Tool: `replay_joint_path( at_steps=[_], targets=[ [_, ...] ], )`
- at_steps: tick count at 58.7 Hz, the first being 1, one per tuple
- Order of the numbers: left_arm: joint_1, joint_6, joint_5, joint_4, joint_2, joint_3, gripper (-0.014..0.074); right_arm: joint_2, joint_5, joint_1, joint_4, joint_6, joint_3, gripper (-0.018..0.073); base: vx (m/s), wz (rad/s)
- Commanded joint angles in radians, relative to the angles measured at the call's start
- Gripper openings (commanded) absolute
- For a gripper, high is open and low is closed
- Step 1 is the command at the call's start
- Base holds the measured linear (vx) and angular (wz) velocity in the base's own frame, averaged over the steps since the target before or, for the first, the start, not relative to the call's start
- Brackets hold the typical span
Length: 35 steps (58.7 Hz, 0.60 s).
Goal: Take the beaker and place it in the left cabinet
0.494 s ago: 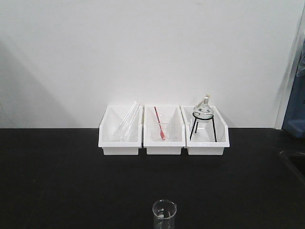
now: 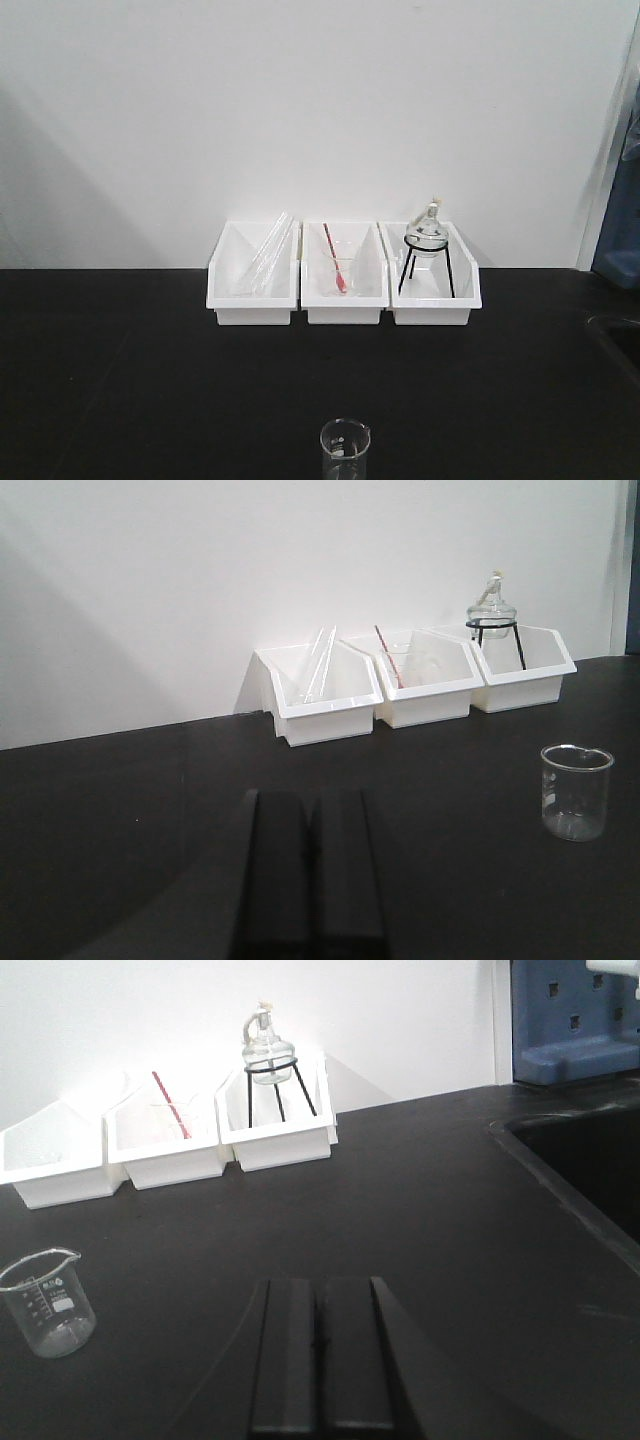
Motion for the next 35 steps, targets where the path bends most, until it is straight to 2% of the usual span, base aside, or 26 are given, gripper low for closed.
replay_joint_path(
  at_steps=[1, 13, 20, 29, 35],
  targets=[
    [-0.006, -0.001, -0.087, -0.008, -0.019, 0.017, 0.0001, -0.015, -0.125, -0.007, -0.008, -0.007, 0.003, -0.0006, 0.0, 0.0],
    [-0.006, -0.001, -0.087, -0.008, -0.019, 0.017, 0.0001, -0.014, -0.386, -0.007, 0.001, -0.006, -0.03, -0.0006, 0.0, 0.0],
    [-0.006, -0.001, -0.087, -0.008, -0.019, 0.017, 0.0001, 0.04, -0.407, -0.007, 0.001, -0.02, -0.157, -0.0006, 0.0, 0.0],
    [-0.006, -0.001, -0.087, -0.008, -0.019, 0.017, 0.0001, 0.27, -0.431, -0.007, 0.001, -0.099, -0.369, -0.0006, 0.0, 0.0],
    [-0.006, -0.001, -0.087, -0.008, -0.019, 0.017, 0.0001, 0.471, -0.48, -0.007, 0.001, -0.102, -0.516, -0.0006, 0.0, 0.0]
  ],
)
